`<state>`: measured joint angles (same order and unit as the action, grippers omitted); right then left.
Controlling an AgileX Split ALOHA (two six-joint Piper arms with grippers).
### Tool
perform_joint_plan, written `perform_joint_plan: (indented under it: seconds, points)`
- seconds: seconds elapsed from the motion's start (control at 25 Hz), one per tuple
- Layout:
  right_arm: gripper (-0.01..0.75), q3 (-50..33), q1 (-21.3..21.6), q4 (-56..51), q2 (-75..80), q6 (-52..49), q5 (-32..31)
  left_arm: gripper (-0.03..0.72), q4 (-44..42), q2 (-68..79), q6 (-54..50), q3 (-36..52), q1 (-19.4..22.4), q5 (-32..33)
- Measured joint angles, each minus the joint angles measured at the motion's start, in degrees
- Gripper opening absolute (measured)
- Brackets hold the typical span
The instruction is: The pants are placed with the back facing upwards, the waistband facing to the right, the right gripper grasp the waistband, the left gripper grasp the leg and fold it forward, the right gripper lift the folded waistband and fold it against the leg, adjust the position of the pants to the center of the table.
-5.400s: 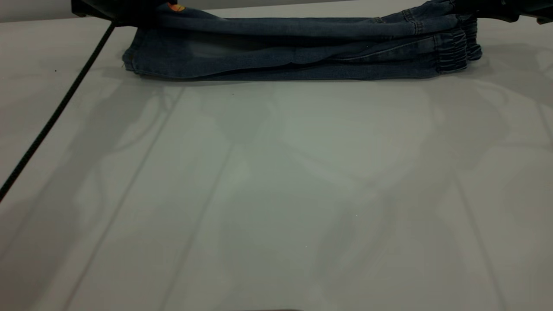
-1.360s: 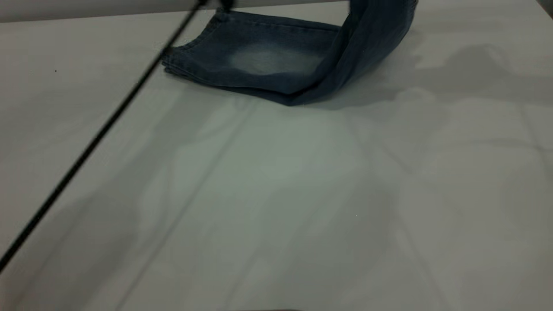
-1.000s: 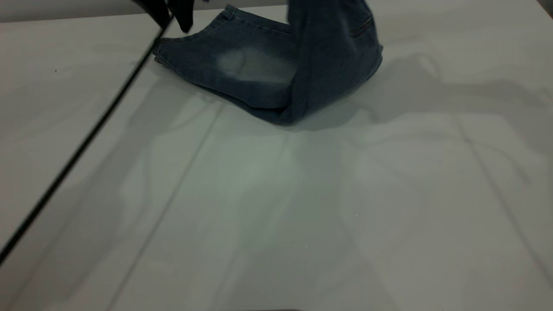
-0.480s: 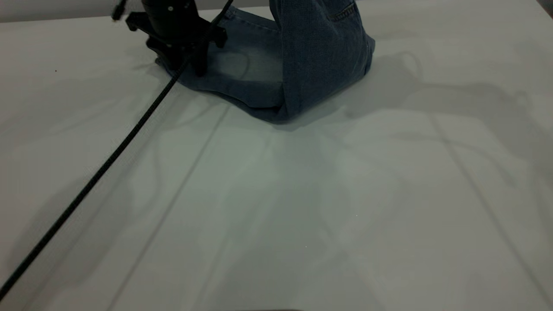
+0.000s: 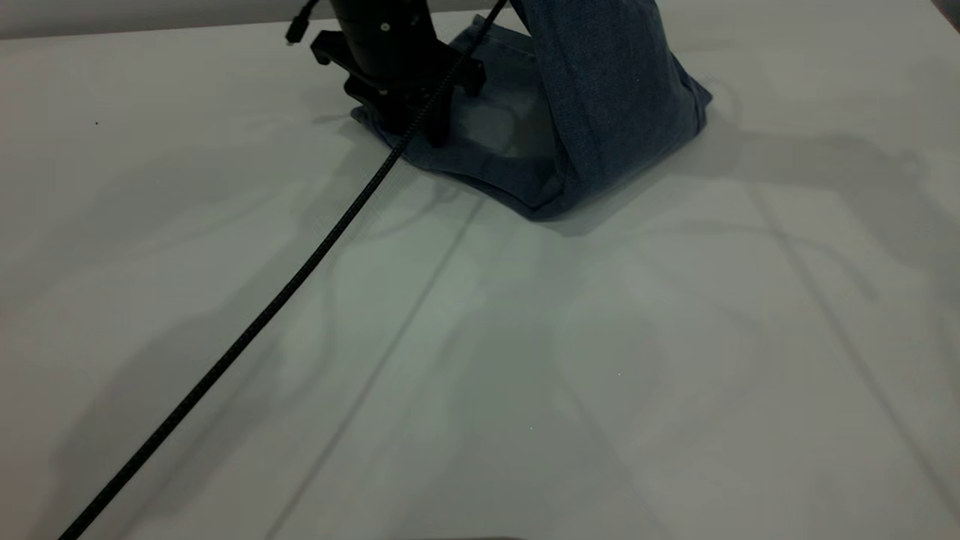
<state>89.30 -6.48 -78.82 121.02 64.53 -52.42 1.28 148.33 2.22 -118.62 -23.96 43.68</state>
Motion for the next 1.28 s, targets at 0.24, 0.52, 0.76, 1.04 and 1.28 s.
perform_joint_plan:
  seconds: [0.24,0.52,0.76,1.04,1.28]
  points:
    - [0.057,0.11,-0.28,-1.10,0.46,1.15,4.08,0.343,-3.47,-3.70,-1.27,-3.61,4.08,6.51]
    - [0.057,0.16,-4.46,-10.92,5.63,14.30,7.45,0.343,-4.61,-8.77,-1.70,-12.28,7.49,11.93]
    - [0.103,0.72,-8.44,-22.04,12.09,27.75,8.84,0.343,-4.68,-8.98,-1.81,-14.03,7.22,12.94]
    - [0.517,1.32,-10.28,-23.59,14.63,26.42,10.83,0.343,-4.14,-8.98,-1.87,-14.20,6.77,13.09]
    - [0.675,1.38,-7.48,-22.30,14.79,21.03,11.28,0.343,-3.91,-8.98,2.07,-14.31,6.44,15.35]
